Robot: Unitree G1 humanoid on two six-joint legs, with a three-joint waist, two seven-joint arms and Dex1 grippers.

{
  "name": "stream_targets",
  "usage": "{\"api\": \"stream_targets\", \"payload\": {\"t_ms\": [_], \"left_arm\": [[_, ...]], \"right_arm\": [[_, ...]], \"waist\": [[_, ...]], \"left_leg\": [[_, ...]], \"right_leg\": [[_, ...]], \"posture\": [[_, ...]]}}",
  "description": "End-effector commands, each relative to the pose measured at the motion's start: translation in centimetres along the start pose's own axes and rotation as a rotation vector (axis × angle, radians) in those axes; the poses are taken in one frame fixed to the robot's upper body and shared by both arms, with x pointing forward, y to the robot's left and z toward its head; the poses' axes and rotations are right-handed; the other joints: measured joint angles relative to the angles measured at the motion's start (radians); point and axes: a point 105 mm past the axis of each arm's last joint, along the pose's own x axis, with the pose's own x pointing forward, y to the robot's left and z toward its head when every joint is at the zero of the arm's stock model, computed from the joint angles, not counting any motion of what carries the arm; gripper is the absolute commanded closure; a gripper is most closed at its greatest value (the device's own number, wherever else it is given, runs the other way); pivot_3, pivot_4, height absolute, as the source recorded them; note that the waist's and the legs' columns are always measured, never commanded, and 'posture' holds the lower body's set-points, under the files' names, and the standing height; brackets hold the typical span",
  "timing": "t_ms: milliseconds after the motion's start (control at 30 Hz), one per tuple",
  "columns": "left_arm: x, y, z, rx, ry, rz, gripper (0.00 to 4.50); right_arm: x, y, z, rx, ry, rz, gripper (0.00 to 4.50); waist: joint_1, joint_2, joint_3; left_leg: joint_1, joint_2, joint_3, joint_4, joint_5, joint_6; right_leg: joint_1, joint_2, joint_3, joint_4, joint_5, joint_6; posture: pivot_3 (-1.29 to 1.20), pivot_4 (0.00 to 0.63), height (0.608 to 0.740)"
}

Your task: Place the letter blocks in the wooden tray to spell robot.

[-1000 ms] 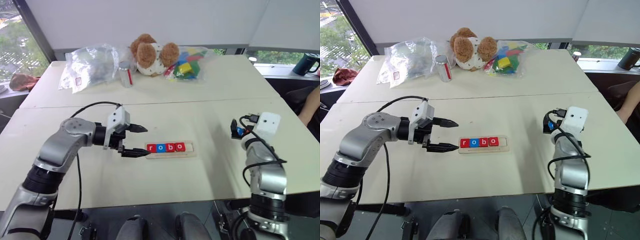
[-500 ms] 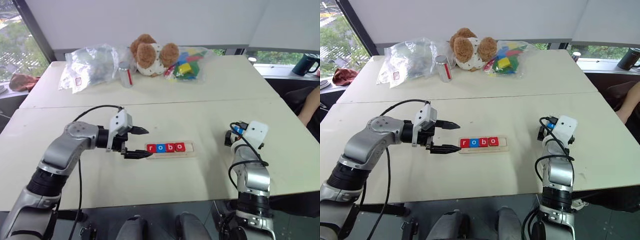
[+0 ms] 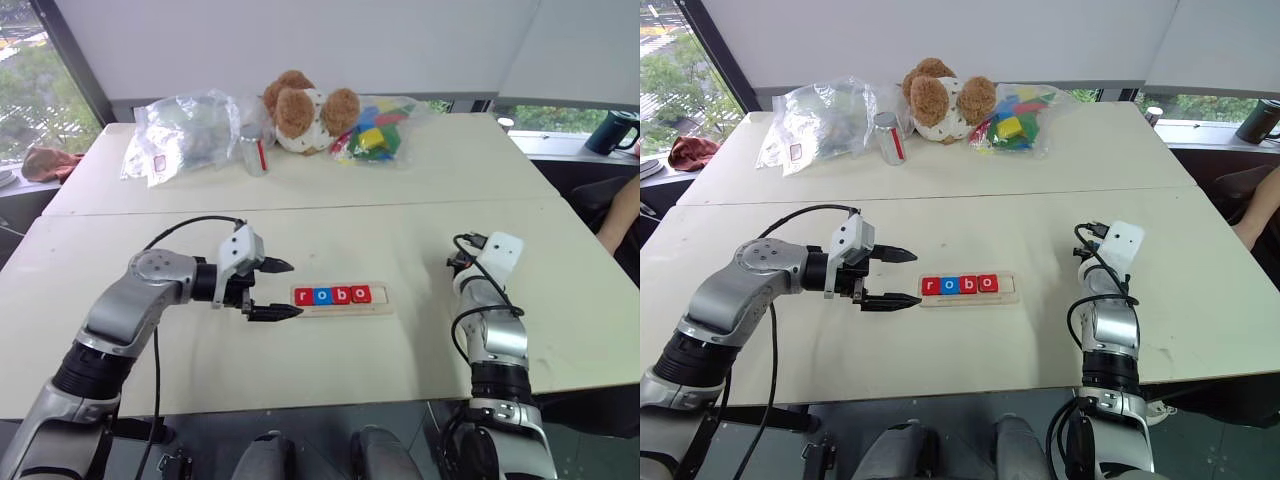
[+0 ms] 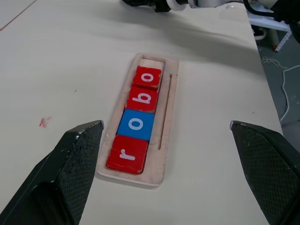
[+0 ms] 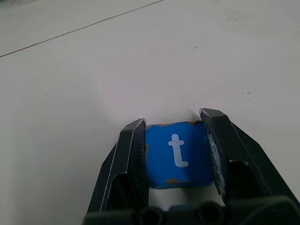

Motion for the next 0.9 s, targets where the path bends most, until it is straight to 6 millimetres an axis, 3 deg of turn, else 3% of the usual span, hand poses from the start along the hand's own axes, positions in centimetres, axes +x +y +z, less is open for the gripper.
{"api": "stream_targets", "payload": {"t_ms": [33,100,200,400,700,900], "left_arm": [[-0.3,0.0,1.1,0.061,-0.014,0.006,0.0],[-0.3,0.1,1.2,0.065,-0.013,0.002,0.0],[-0.4,0.1,1.2,0.072,-0.009,-0.007,0.0],[-0.3,0.2,1.3,0.082,-0.007,-0.026,0.0],[0.0,0.3,1.4,0.087,-0.01,-0.041,0.0],[-0.3,0.3,1.4,0.088,-0.006,-0.034,0.0]], "right_arm": [[-0.7,0.5,-1.1,-0.023,0.04,0.02,3.22],[-1.3,0.6,-0.1,-0.029,0.008,0.034,3.22],[-4.0,1.7,1.3,-0.026,-0.028,0.126,3.22],[-9.5,4.1,-0.1,-0.04,0.028,0.299,3.22],[-8.0,3.7,-1.6,0.017,0.129,0.218,3.22],[-7.9,4.0,-2.1,0.046,0.15,0.227,0.18]], "waist": [[-0.001,0.0,0.0],[0.0,0.0,0.0],[0.001,0.0,0.0],[0.001,0.001,0.0],[0.002,0.001,0.0],[0.005,0.001,0.0]], "left_leg": [[0.0,0.0,0.0,0.0,0.0,0.0],[0.0,0.0,0.0,-0.001,0.0,0.0],[-0.002,0.001,0.0,-0.002,0.0,0.0],[-0.003,0.001,0.0,-0.001,0.0,0.0],[-0.003,0.0,-0.001,-0.001,0.0,0.0],[-0.003,0.001,-0.001,-0.001,0.0,0.0]], "right_leg": [[0.0,0.0,0.0,0.0,0.0,0.0],[-0.001,0.0,0.0,0.0,0.0,0.0],[-0.003,0.001,0.0,0.0,0.0,0.0],[-0.004,0.001,0.0,-0.001,0.0,0.0],[-0.003,0.001,-0.001,-0.002,0.0,0.0],[-0.002,0.001,-0.001,-0.002,0.0,0.0]], "posture": [[0.0,0.15,0.74],[0.0,0.15,0.74],[0.0,0.15,0.74],[0.0,0.15,0.74],[0.0,0.15,0.74],[0.0,0.15,0.74]]}}
